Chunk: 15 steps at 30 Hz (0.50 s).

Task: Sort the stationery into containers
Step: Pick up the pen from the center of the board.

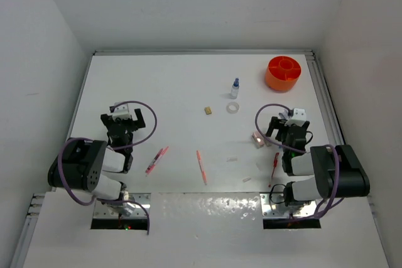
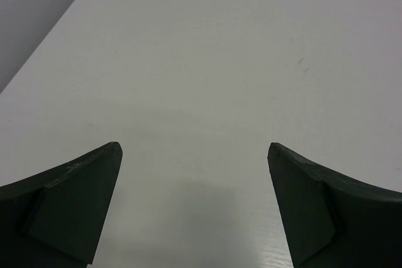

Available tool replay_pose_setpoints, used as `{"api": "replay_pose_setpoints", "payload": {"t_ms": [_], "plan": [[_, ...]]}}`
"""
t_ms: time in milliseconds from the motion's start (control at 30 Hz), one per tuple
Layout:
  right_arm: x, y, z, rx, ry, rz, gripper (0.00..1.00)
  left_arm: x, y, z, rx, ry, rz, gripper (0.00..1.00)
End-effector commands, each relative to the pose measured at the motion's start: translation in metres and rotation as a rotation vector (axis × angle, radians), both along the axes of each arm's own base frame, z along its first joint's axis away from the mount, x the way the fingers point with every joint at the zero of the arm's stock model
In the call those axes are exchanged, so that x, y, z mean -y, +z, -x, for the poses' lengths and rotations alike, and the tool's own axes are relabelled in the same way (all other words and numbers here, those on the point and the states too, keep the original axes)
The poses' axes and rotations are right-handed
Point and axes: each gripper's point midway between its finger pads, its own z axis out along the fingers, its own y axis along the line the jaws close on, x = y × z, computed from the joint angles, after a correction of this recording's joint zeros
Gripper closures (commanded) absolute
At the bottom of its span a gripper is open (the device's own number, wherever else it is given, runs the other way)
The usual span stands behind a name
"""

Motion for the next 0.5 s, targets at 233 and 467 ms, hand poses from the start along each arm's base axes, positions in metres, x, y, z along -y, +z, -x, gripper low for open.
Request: {"api": "replay_pose_setpoints", "payload": {"t_ms": [233, 467], "plan": [[0.005, 0.089, -0.019, 0.133, -0.006, 0.038, 0.01, 0.023, 0.047, -0.028, 0.057, -0.166, -0.029, 0.0], [0.017, 0.179, -0.02, 0.137, 0.08, 0.411, 0.01, 0.066, 0.131, -0.062, -0.079, -0.436, -0.166, 0.0]]}}
